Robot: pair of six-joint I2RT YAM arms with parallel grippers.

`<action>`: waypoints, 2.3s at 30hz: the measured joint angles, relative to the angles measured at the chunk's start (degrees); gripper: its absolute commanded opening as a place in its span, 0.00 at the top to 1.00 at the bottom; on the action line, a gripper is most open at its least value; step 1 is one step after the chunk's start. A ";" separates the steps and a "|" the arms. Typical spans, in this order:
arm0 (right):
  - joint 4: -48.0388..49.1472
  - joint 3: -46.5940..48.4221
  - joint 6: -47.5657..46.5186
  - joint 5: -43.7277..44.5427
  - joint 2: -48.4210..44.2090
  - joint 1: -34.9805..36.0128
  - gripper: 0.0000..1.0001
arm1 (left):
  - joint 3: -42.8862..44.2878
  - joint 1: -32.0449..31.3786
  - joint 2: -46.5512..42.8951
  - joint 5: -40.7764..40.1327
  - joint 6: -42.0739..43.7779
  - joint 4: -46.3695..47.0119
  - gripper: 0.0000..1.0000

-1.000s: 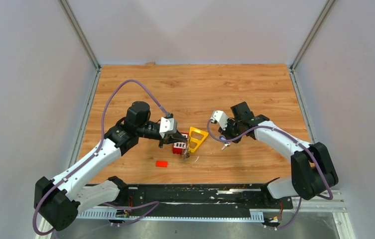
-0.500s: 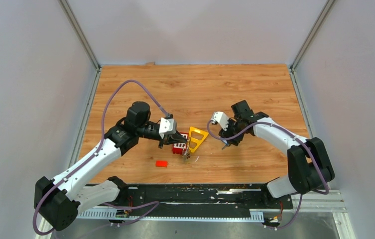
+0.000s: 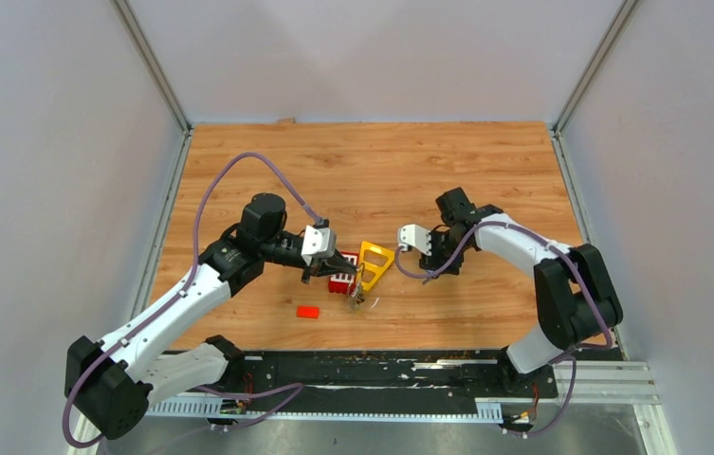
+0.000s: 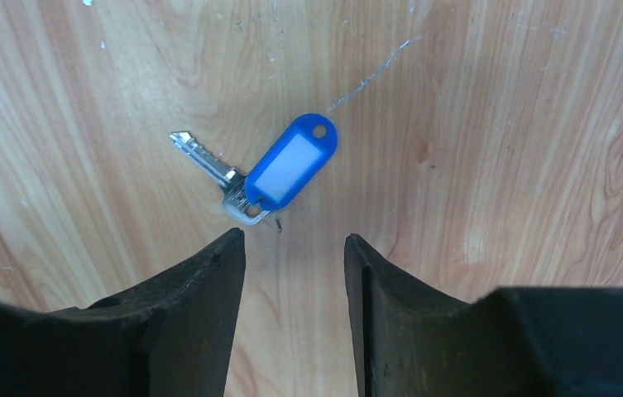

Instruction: Put the keys on the keyring

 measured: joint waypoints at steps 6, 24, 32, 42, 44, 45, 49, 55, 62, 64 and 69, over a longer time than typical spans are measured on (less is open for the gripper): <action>-1.51 4.02 -4.20 0.00 6.08 0.00 0.56 | 0.00 0.00 0.00 0.15 0.26 -0.04 1.00; -7.45 7.04 -8.04 -1.86 9.25 0.68 0.72 | 0.00 0.00 0.70 0.07 1.77 -1.22 1.00; -8.02 7.04 -8.07 -2.19 10.03 0.90 0.80 | 0.00 0.00 0.70 -0.07 1.92 -1.25 1.00; -8.44 7.04 -8.11 -1.90 9.97 0.90 0.76 | 0.00 0.00 0.70 -0.07 1.92 -1.25 1.00; -8.66 7.04 -8.28 -1.77 9.94 0.90 0.75 | 0.00 0.00 0.70 -0.04 1.95 -1.25 1.00; -8.74 7.04 -8.37 -1.75 9.94 0.90 0.75 | 0.00 0.00 0.70 -0.07 1.95 -1.25 1.00; -9.44 7.04 -8.72 -1.70 9.44 0.90 0.74 | 0.00 0.00 0.70 -0.07 1.95 -1.25 1.00; -9.70 7.04 -8.94 -1.70 8.48 0.83 0.76 | 0.00 0.00 0.70 -0.07 1.97 -1.25 1.00; -9.75 7.04 -8.96 -1.70 8.46 0.63 0.76 | 0.00 0.00 0.70 -0.07 1.97 -1.25 1.00; -9.73 7.04 -8.96 -1.70 8.46 0.63 0.76 | 0.00 0.00 0.70 -0.07 1.97 -1.25 1.00; -9.73 7.04 -8.98 -1.62 8.46 0.61 0.77 | 0.00 0.00 0.70 -0.07 2.16 -1.25 1.00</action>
